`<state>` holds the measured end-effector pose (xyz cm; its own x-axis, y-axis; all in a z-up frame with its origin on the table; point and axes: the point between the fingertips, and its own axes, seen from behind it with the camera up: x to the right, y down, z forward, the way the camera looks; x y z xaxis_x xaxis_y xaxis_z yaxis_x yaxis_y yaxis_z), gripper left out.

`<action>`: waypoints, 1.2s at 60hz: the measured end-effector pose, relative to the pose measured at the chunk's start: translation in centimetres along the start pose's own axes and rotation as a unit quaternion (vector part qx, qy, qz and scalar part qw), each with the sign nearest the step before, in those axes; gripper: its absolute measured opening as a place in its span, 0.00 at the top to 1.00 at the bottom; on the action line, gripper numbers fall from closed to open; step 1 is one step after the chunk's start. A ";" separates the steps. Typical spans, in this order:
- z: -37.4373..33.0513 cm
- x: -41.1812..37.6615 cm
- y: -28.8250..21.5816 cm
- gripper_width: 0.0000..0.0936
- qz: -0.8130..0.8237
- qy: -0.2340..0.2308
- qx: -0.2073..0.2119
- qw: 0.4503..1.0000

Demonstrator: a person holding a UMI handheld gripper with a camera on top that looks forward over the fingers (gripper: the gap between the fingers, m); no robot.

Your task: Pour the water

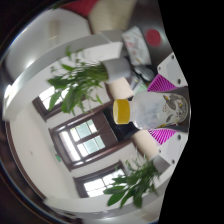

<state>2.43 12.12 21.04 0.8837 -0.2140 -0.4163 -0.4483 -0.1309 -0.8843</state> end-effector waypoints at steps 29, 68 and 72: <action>2.6 24.2 -3.3 0.51 -0.203 0.218 0.004 0.955; 5.4 29.0 0.4 0.36 -0.164 0.186 0.037 0.968; 4.7 29.2 1.2 0.26 -0.175 0.195 0.016 0.965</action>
<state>28.32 10.28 6.80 0.8595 -0.5110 0.0145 -0.1222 -0.2329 -0.9648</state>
